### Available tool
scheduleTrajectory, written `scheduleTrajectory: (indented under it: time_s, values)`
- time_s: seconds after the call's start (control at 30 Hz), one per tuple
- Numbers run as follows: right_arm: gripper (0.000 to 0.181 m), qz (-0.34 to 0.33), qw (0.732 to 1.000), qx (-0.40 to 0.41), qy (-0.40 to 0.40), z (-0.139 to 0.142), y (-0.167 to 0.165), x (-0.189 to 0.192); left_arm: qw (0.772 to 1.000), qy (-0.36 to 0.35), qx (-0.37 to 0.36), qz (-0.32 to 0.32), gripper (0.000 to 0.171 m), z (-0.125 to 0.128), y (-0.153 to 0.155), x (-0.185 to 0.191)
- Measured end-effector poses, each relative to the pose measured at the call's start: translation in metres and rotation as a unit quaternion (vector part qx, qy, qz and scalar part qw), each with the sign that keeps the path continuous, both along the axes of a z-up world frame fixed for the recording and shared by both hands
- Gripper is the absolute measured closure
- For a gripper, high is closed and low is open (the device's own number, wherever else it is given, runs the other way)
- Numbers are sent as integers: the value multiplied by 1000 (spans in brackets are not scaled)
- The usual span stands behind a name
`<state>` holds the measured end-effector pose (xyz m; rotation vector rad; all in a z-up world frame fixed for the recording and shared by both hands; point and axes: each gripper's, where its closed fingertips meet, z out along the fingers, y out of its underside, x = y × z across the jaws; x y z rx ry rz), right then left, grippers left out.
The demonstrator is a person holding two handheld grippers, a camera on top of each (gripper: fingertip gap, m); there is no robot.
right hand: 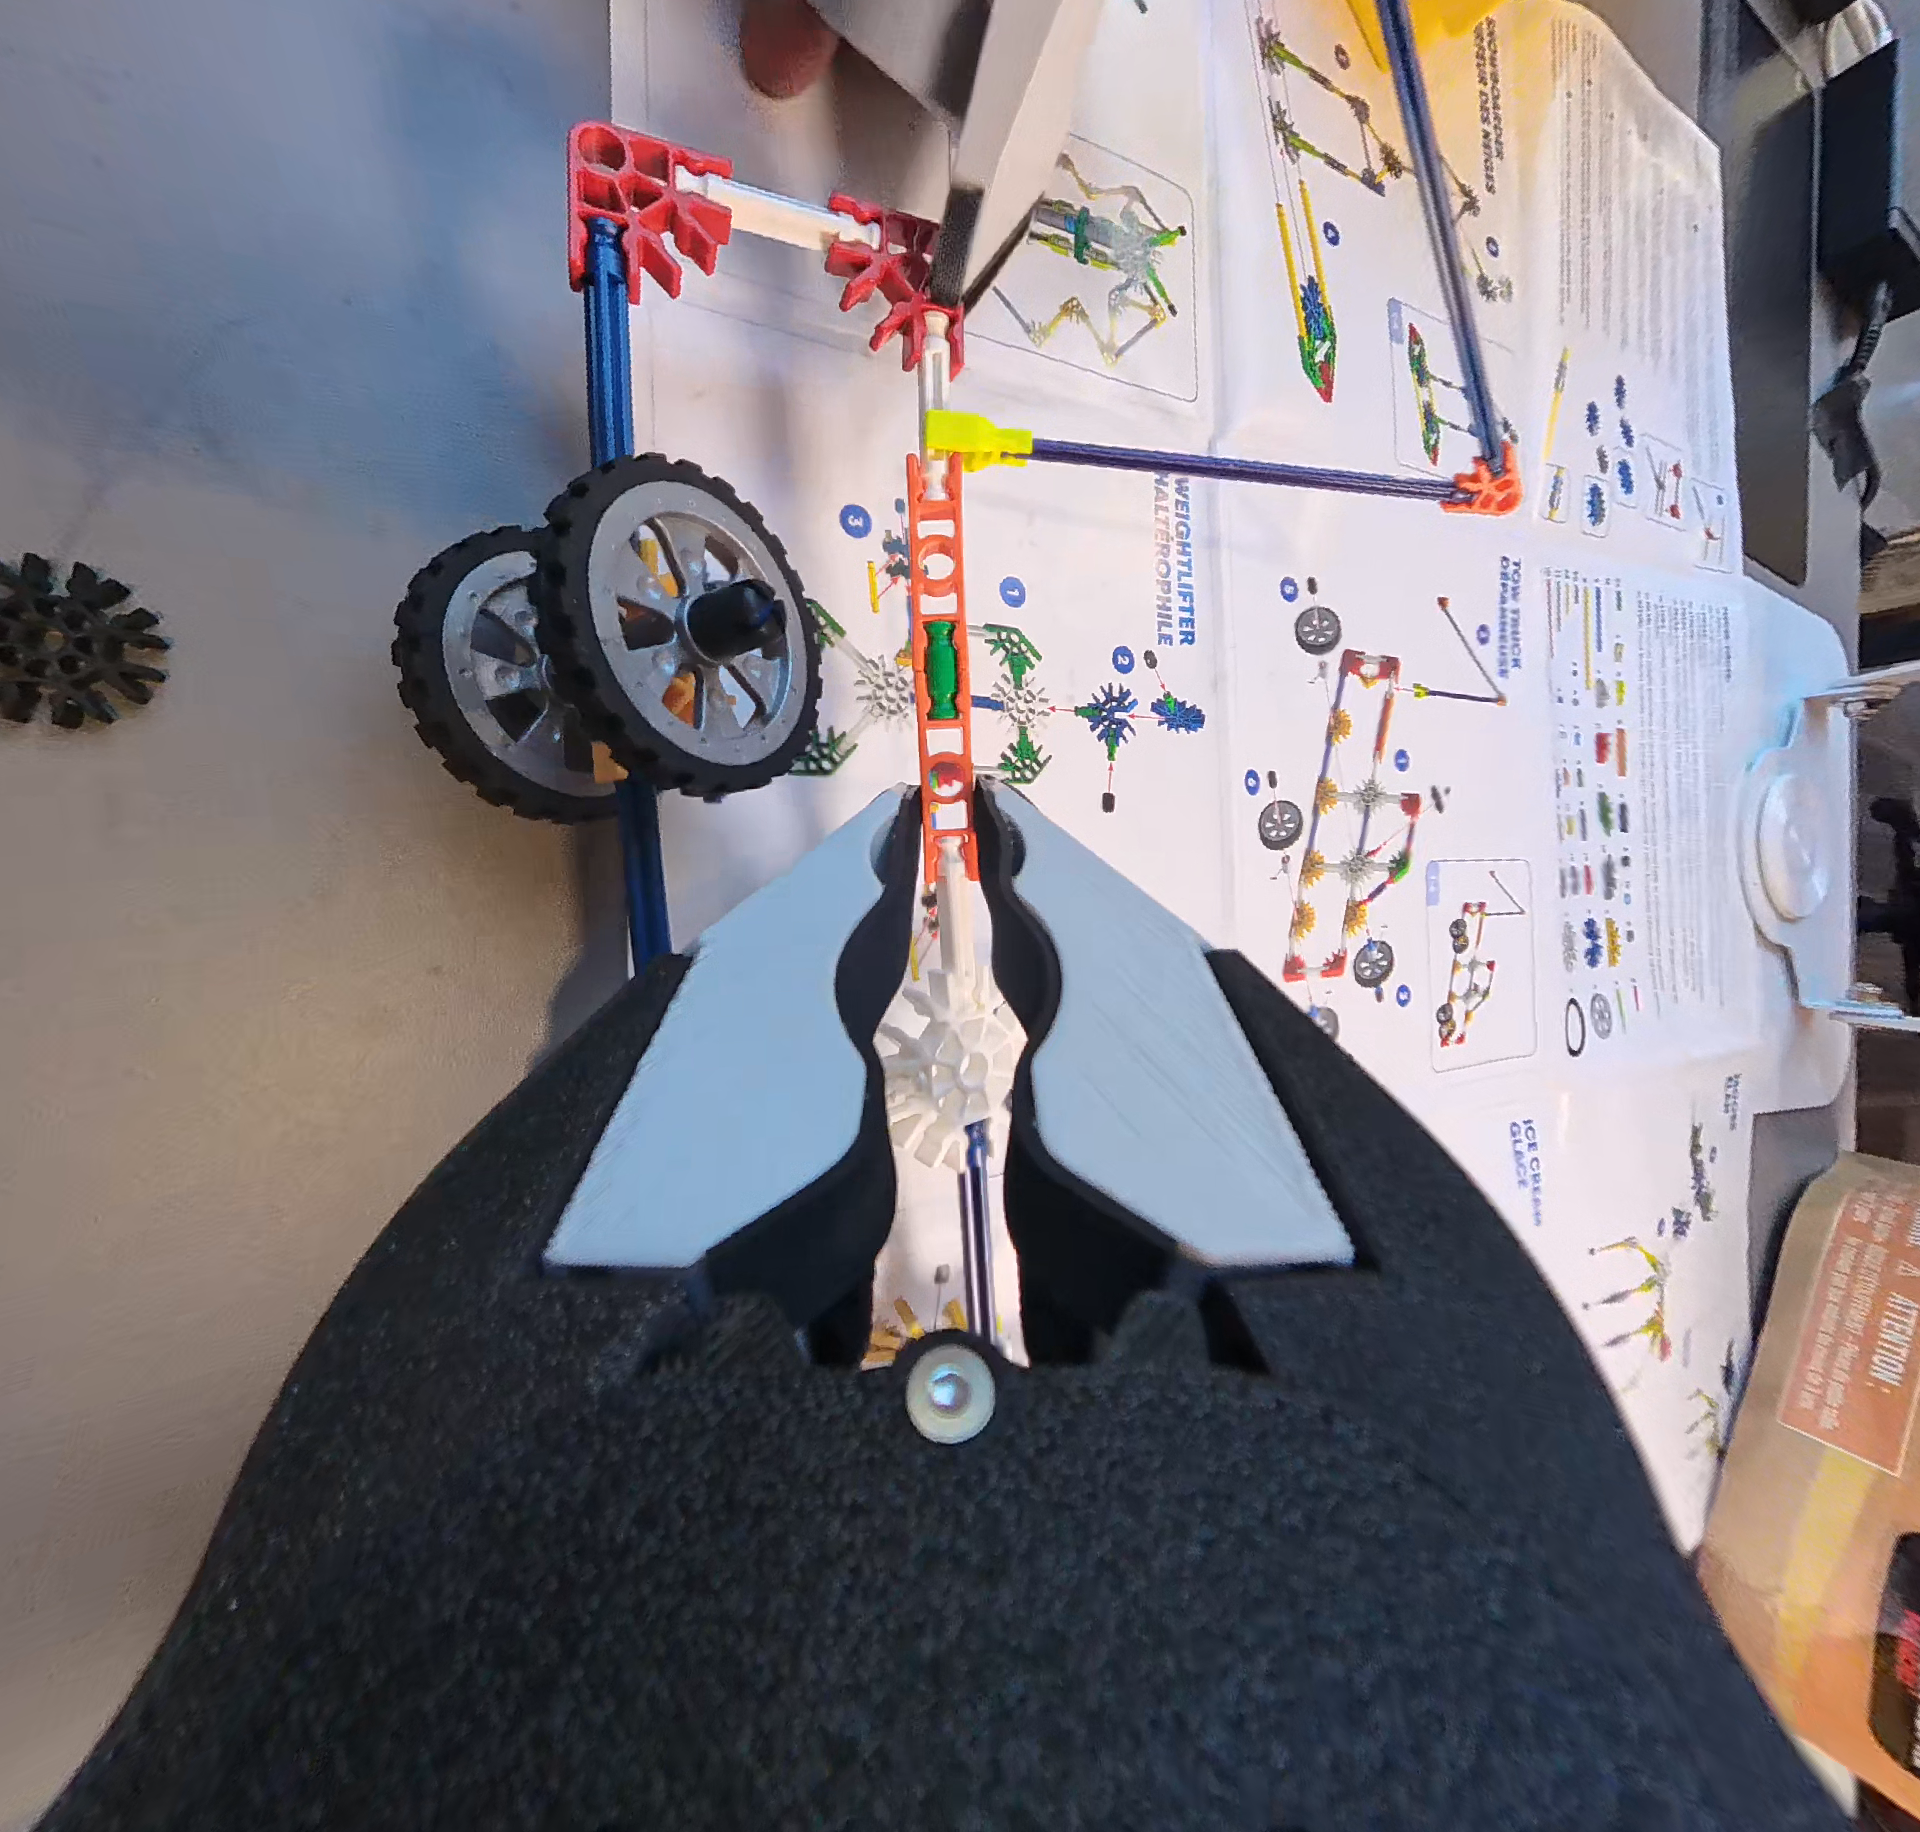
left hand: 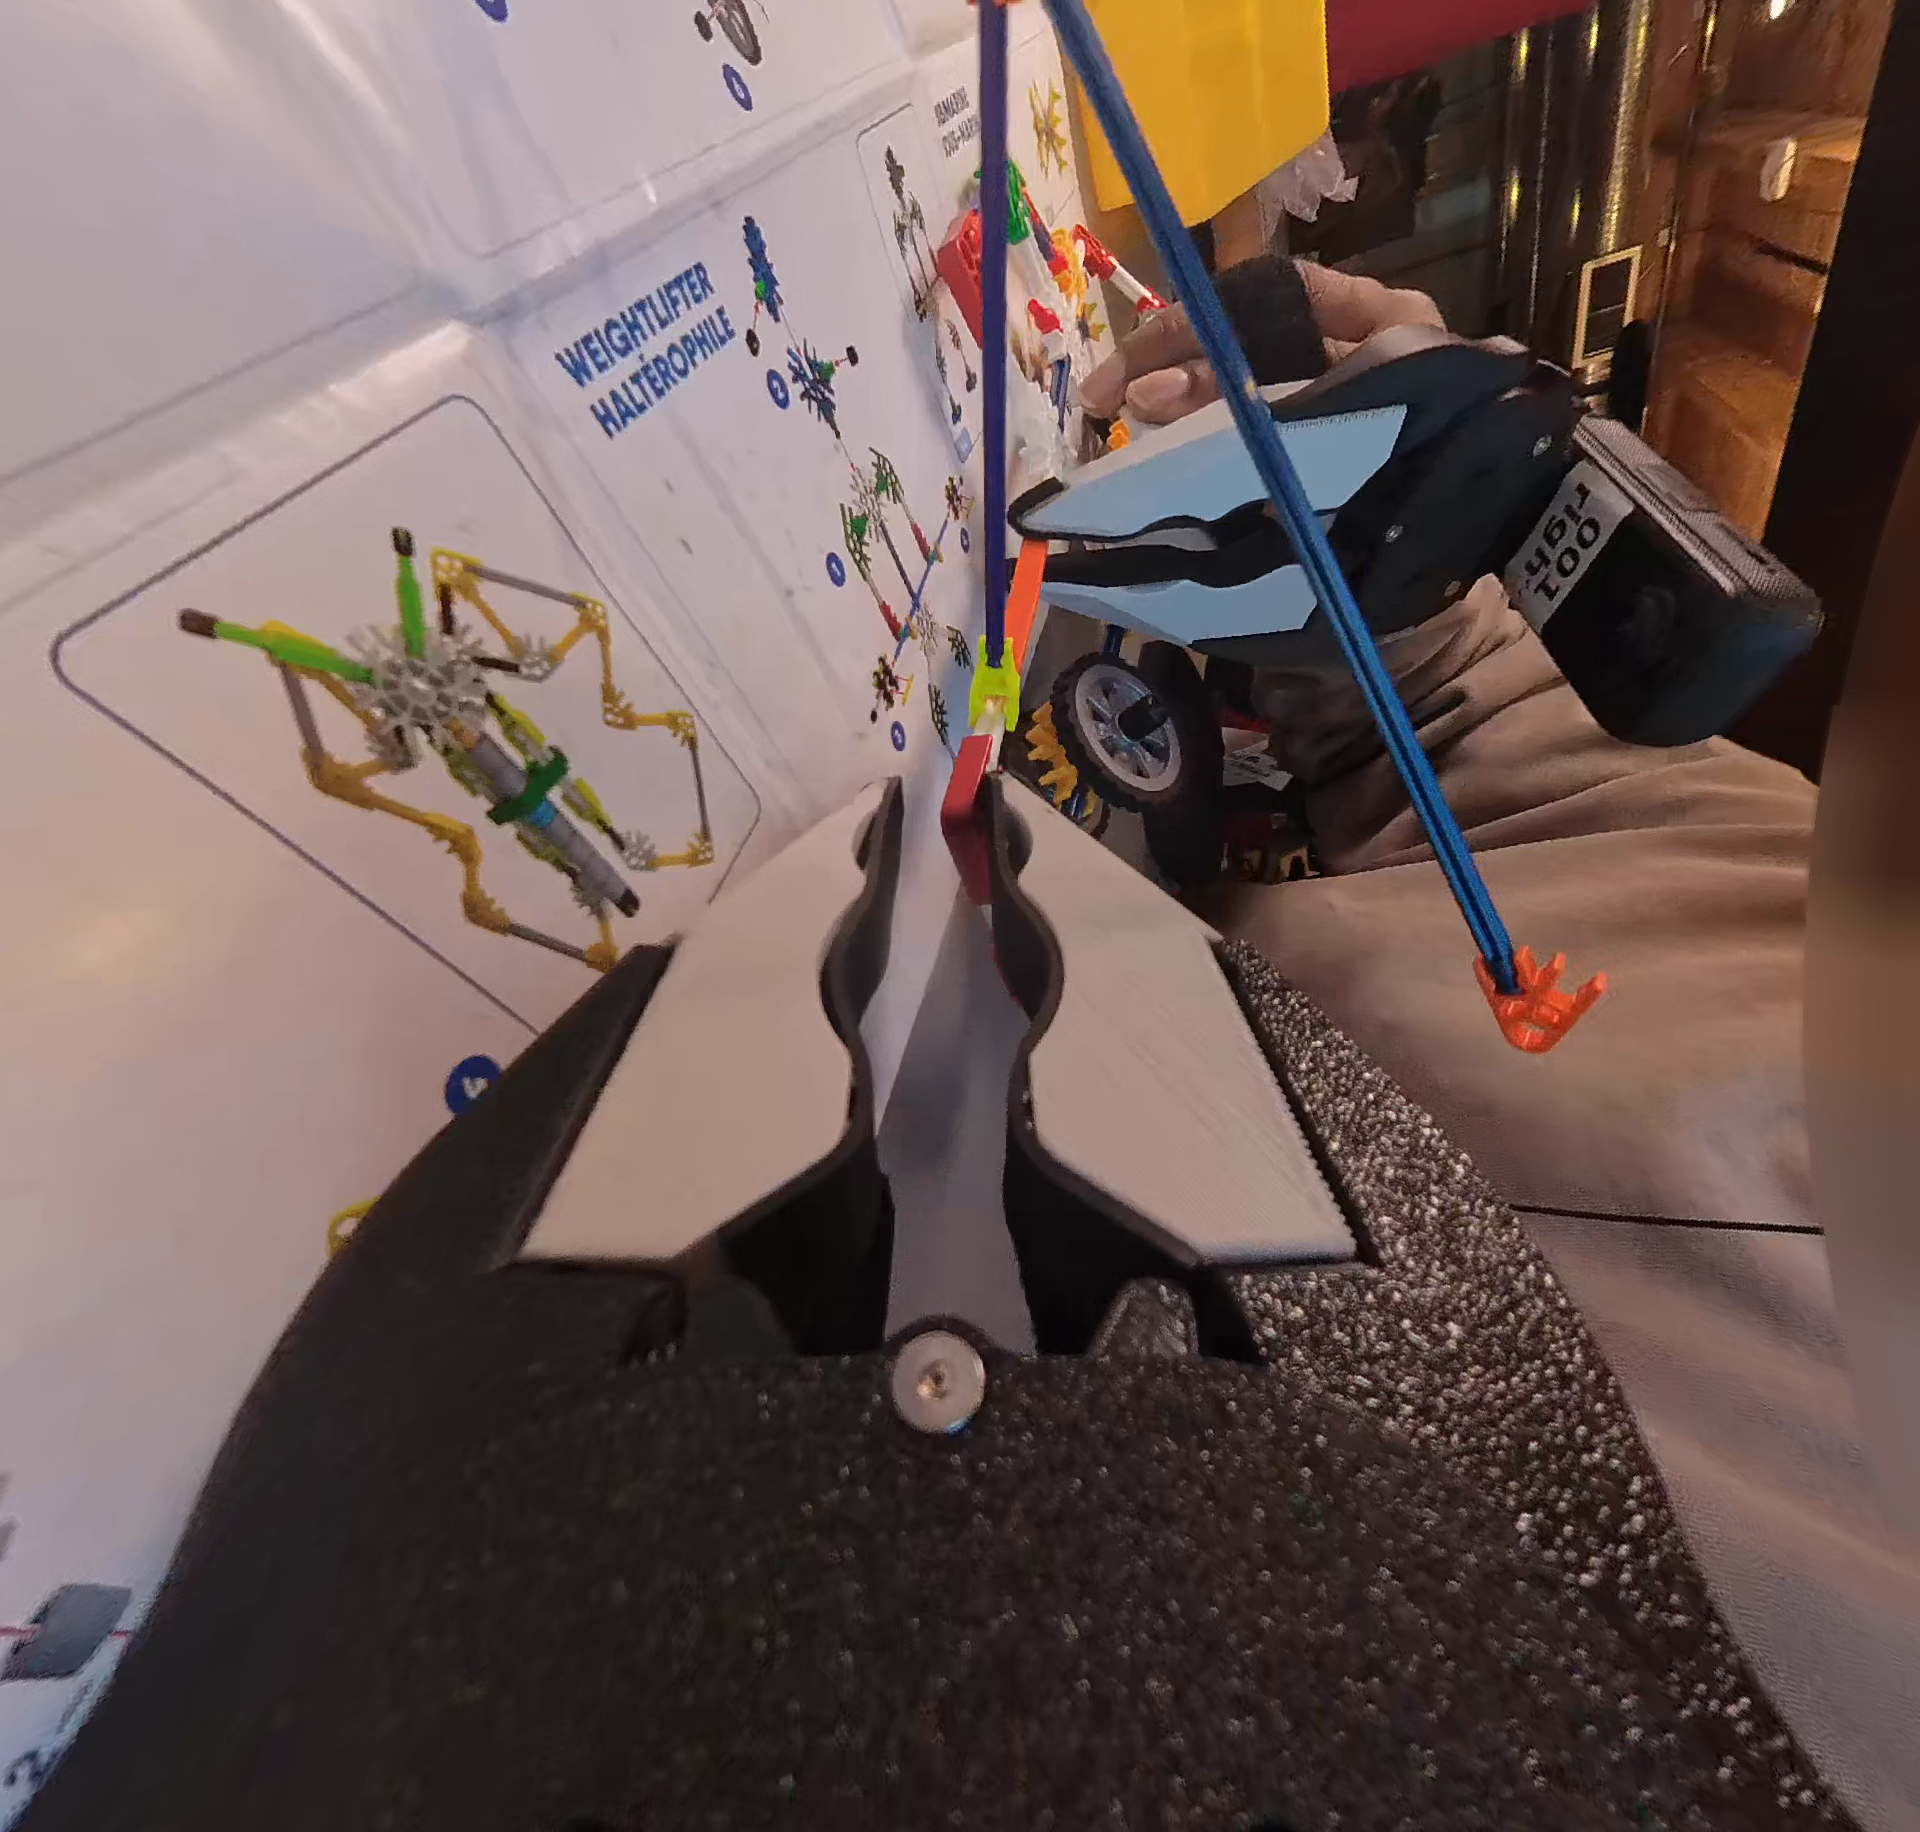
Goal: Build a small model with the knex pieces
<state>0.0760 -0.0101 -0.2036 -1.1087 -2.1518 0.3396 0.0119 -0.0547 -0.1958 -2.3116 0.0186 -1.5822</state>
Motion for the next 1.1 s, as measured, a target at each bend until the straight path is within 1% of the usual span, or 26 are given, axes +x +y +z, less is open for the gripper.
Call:
scheduleTrajectory:
  time_s: [0.07,0.1,0.13,0.2,0.27,0.33,0.4,0.43,0.5,0.57,0.6,0.7,0.77,0.83,0.87,0.93,0.97,1.03,1.1]
  values:
    - [173,-6,1000,-10,2,1,1,0,1000,15,20,-3,158,1,-1,-2]
    - [172,-7,1000,-15,4,2,0,0,999,21,27,-5,162,1,-2,-2]
    - [168,-10,1000,-22,7,3,0,0,999,26,32,-4,165,1,-2,-2]
    - [160,-15,998,-55,6,10,0,3,999,20,26,-2,166,1,-2,-1]
    - [150,-28,993,-117,15,27,3,8,1000,12,19,-1,166,1,-3,-1]
    - [149,-44,985,-167,32,51,13,17,1000,10,16,0,166,1,-2,-2]
    - [149,-63,980,-182,49,72,30,31,1000,15,21,-1,166,0,-2,-3]
    - [149,-75,979,-183,52,80,38,40,999,24,29,-1,165,0,-1,-5]
    - [153,-97,979,-173,53,88,53,57,997,52,57,2,158,0,2,-11]
    - [160,-111,978,-174,40,87,61,73,992,84,89,6,155,1,5,-19]
    - [163,-116,977,-178,28,82,63,79,989,103,105,4,155,1,5,-23]
    - [165,-114,976,-185,-31,53,60,92,975,155,156,-15,156,2,0,-25]
    - [165,-100,977,-179,-52,40,53,88,968,177,178,-29,158,2,-4,-20]
    - [165,-77,980,-181,-38,39,41,70,964,194,178,-33,163,-4,-4,-16]
    - [165,-61,979,-192,-27,41,32,57,968,180,172,-35,170,-3,-5,-12]
    - [165,-31,978,-207,-6,44,14,30,983,123,136,-23,171,1,-3,-4]
    - [165,-16,980,-200,2,42,6,17,989,97,112,-13,171,2,-1,-3]
    - [165,20,985,-170,0,35,-8,-1,996,55,71,1,171,0,0,-2]
    - [165,46,992,-120,-11,26,-11,-10,997,41,63,5,171,1,-1,-4]
